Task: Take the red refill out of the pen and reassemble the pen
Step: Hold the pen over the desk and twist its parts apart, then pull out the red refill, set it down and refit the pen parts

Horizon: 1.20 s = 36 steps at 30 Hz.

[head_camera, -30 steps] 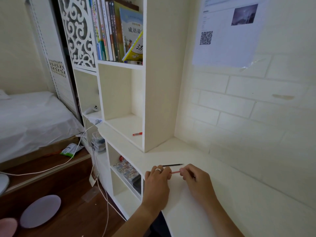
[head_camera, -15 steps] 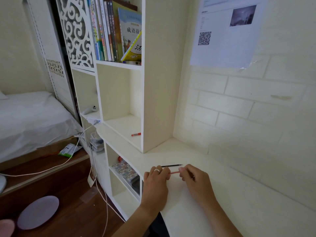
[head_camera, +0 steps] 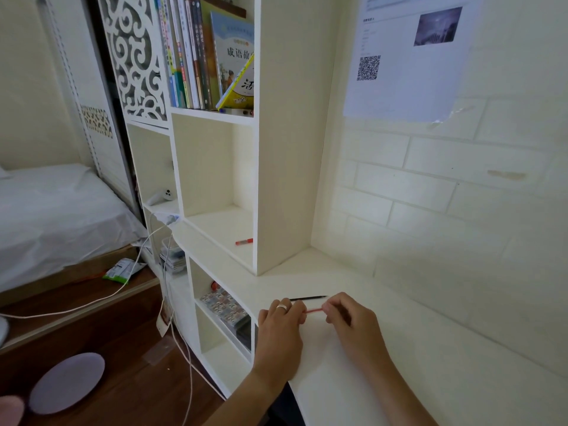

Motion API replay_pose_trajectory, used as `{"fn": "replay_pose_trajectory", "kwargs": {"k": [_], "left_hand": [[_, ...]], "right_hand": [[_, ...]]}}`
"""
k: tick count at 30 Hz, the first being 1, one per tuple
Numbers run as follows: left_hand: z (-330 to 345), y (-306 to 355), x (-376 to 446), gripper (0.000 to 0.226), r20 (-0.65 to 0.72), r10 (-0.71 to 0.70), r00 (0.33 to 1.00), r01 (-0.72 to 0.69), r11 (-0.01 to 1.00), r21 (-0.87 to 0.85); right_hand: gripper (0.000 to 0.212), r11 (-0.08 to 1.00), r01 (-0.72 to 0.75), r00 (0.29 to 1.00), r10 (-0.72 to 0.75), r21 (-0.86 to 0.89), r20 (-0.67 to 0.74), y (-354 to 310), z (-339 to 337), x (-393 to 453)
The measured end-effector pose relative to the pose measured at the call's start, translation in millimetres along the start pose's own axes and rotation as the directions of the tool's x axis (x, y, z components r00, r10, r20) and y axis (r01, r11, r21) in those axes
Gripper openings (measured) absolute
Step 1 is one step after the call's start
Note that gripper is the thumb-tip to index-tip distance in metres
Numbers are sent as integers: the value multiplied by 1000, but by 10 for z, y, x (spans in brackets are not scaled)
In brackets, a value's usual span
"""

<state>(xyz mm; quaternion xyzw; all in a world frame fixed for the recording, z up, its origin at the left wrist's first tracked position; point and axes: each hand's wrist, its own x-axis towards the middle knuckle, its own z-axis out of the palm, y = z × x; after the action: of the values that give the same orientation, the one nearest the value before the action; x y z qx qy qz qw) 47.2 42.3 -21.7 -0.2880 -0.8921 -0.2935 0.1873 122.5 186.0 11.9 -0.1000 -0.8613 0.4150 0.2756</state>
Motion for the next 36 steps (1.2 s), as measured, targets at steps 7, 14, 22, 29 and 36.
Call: {"fn": "replay_pose_trajectory", "kwargs": {"k": [7, 14, 22, 29, 36], "left_hand": [[5, -15, -14, 32, 22, -45, 999, 45, 999, -23], [20, -26, 7, 23, 28, -34, 999, 35, 999, -27], [15, -36, 27, 39, -15, -32, 999, 32, 999, 27], [-11, -30, 7, 44, -59, -100, 993, 99, 995, -27], [-20, -16, 11, 58, -38, -130, 991, 131, 991, 12]], "right_hand": [[17, 989, -112, 963, 131, 93, -236, -20, -177, 98], [21, 937, -275, 949, 301, 214, -97, 53, -331, 226], [23, 981, -136, 977, 110, 138, 181, -14, -229, 156], [25, 949, -221, 975, 224, 225, 14, 57, -431, 178], [20, 961, -196, 965, 154, 195, 211, 8, -363, 137]]}}
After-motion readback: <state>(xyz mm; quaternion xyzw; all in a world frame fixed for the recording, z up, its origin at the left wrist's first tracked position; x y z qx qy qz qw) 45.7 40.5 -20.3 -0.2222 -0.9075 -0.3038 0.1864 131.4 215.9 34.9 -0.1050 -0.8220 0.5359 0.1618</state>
